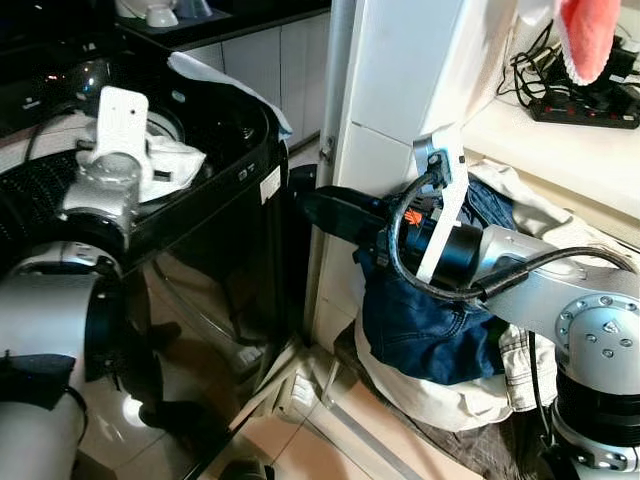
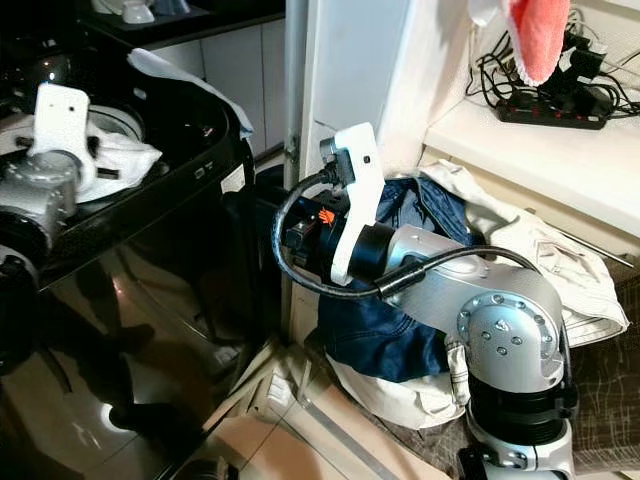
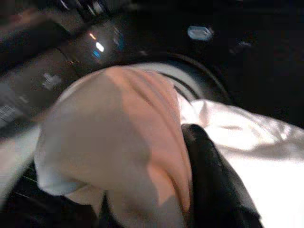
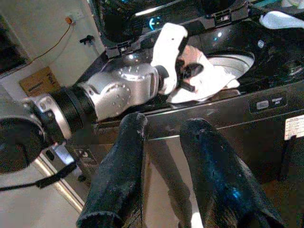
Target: Clothes washing
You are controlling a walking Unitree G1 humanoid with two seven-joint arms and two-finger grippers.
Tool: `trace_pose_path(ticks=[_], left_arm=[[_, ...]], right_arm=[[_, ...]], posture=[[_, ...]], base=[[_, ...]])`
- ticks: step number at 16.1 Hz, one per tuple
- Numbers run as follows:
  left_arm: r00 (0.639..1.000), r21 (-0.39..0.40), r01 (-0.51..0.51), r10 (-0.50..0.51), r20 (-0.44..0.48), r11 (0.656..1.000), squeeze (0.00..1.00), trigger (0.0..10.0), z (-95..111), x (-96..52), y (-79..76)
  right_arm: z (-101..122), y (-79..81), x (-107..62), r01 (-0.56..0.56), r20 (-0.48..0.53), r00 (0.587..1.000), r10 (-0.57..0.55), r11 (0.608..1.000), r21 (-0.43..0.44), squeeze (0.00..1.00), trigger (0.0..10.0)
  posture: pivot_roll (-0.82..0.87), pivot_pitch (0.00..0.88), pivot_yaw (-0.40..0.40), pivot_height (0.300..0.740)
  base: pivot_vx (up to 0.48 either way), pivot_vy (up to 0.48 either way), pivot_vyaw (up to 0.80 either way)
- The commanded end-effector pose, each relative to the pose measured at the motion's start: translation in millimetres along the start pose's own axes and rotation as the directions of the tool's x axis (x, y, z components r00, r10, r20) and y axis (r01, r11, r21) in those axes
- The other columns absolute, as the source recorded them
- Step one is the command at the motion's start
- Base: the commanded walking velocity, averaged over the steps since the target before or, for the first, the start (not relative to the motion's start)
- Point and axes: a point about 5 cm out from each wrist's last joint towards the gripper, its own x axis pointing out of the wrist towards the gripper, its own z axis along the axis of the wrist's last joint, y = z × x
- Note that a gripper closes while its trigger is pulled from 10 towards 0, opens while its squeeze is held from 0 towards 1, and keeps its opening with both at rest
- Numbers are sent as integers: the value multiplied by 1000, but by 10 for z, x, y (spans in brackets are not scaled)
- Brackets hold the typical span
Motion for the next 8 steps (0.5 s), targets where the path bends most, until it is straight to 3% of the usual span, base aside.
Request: trace_pose_path(ticks=[1,4,8], left_arm=[[996,51,-52,47,80,997,1000,10000,248,-7,85],[989,41,-101,96,117,994,1000,10000,381,-20,175],[994,59,-76,71,85,995,1000,10000,319,-14,177]], right_arm=[[-3,39,-15,-20,-20,1000,20,1000,-15,0,10000],[-11,31,7,-20,-30,999,20,1000,-15,0,10000],[-30,18,23,-21,-48,999,20,1000,-6,0,10000]], posture=[[15,0,-32,740],[24,0,-39,740],[33,0,-49,740]], base=[[0,0,0],[0,0,0],[0,0,0]])
